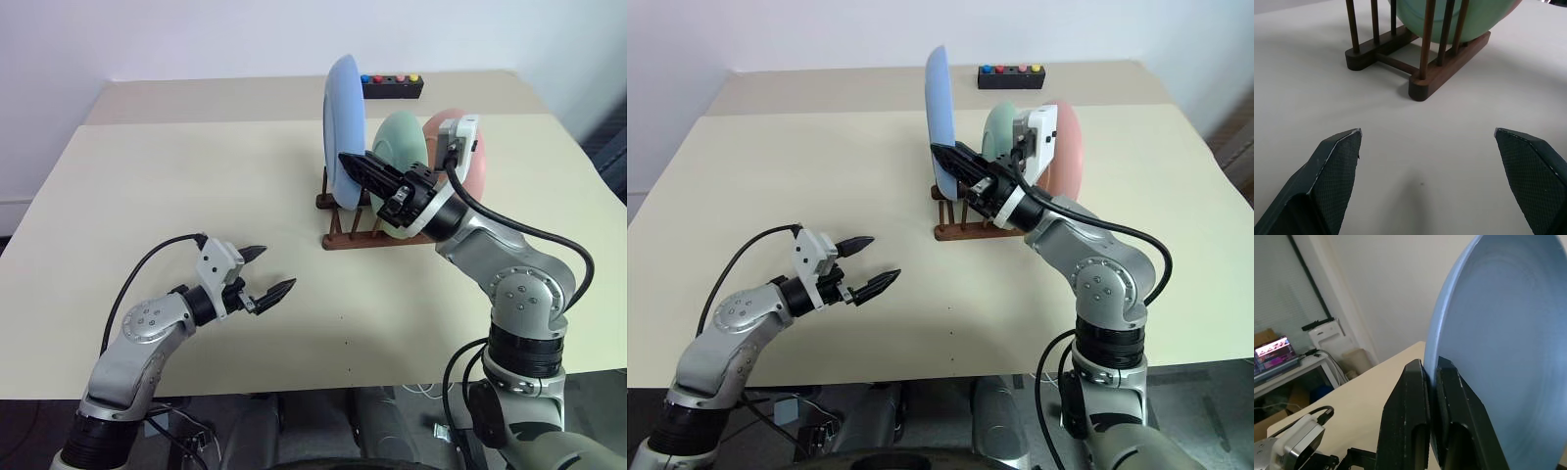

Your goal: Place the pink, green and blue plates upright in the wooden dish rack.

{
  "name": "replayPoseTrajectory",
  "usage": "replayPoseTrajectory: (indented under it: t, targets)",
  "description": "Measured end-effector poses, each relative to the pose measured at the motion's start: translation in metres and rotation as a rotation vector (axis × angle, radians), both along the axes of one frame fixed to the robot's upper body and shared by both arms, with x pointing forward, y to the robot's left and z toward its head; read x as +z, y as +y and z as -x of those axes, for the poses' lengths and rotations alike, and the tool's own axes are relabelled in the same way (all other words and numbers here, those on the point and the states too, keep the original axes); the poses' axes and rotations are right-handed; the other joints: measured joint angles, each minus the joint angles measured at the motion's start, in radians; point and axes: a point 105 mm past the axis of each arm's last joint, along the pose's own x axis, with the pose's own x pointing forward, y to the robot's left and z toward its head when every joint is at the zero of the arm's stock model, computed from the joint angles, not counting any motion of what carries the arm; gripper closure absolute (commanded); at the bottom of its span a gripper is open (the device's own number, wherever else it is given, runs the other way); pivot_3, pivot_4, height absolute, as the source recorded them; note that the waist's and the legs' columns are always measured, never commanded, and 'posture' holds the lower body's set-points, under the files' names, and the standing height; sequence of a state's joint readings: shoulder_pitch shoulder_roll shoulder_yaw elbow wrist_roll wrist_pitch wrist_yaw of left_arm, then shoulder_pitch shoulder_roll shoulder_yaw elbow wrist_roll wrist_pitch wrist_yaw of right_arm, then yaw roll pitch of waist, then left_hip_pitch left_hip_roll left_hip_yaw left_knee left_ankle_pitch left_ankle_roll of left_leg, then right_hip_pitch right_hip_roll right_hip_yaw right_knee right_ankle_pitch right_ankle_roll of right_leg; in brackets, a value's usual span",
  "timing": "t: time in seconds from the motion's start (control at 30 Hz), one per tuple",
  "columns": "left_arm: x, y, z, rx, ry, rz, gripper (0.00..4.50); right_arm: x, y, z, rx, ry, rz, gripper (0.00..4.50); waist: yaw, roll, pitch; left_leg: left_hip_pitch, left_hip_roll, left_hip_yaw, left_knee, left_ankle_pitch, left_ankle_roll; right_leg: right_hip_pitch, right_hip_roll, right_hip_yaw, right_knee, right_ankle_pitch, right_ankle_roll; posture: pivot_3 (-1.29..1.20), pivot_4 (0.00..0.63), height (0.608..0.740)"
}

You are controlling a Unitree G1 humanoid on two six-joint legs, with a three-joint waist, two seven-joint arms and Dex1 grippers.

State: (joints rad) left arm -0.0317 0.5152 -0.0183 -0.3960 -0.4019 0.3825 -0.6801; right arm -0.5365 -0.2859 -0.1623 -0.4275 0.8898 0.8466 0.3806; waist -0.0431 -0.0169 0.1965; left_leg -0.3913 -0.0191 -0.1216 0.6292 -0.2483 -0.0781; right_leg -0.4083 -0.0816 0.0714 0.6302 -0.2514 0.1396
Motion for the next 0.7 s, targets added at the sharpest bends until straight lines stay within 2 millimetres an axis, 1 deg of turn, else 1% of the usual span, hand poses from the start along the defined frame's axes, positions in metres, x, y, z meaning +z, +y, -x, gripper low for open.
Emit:
replayPoseTrajectory:
  t: [0.07,0.17,0.2,0.23,0.4,0.43,0.6,0.7]
  targets:
    - [-0.0001,-0.0005,0.0000,0.000,0.000,0.002,0.04,-0.0021,-0.0006,-0.0002,-0.003,0.014,-0.003,4.50,0.000,0.000,0.000,0.000,0.000,0.000,0.000,0.000,0.000,0.000,0.000,0.000,0.000,0.000,0.000,0.00,0.150,0.740]
    - [-0.0004,-0.0010,0.0002,-0.002,0.001,0.002,0.00,-0.0049,-0.0010,0.0003,0.001,0.031,-0.005,3.48,0.000,0.000,0.000,0.000,0.000,0.000,0.000,0.000,0.000,0.000,0.000,0.000,0.000,0.000,0.000,0.00,0.150,0.740]
    - [-0.0004,-0.0010,0.0002,-0.002,0.001,0.001,0.00,-0.0053,-0.0013,0.0003,-0.001,0.033,-0.005,3.11,0.000,0.000,0.000,0.000,0.000,0.000,0.000,0.000,0.000,0.000,0.000,0.000,0.000,0.000,0.000,0.00,0.150,0.740]
    - [-0.0005,-0.0010,0.0002,-0.002,0.001,0.001,0.00,-0.0054,-0.0014,0.0003,0.000,0.035,-0.005,2.54,0.000,0.000,0.000,0.000,0.000,0.000,0.000,0.000,0.000,0.000,0.000,0.000,0.000,0.000,0.000,0.00,0.150,0.740]
    - [-0.0006,-0.0009,0.0000,-0.001,-0.001,-0.003,0.00,-0.0058,-0.0023,-0.0001,-0.007,0.038,0.000,0.18,0.000,0.000,0.000,0.000,0.000,0.000,0.000,0.000,0.000,0.000,0.000,0.000,0.000,0.000,0.000,0.00,0.150,0.740]
    - [-0.0007,-0.0009,0.0000,-0.001,-0.001,-0.003,0.00,-0.0060,-0.0028,-0.0002,-0.009,0.038,0.003,0.08,0.000,0.000,0.000,0.000,0.000,0.000,0.000,0.000,0.000,0.000,0.000,0.000,0.000,0.000,0.000,0.00,0.150,0.740]
    - [-0.0007,-0.0013,0.0000,-0.001,-0.003,-0.003,0.00,-0.0089,-0.0037,-0.0012,-0.023,0.036,0.038,0.08,0.000,0.000,0.000,0.000,0.000,0.000,0.000,0.000,0.000,0.000,0.000,0.000,0.000,0.000,0.000,0.00,0.150,0.740]
    - [-0.0008,-0.0014,-0.0001,-0.001,-0.003,-0.003,0.00,-0.0110,-0.0073,-0.0030,-0.060,0.003,0.118,0.08,0.000,0.000,0.000,0.000,0.000,0.000,0.000,0.000,0.000,0.000,0.000,0.000,0.000,0.000,0.000,0.00,0.150,0.740]
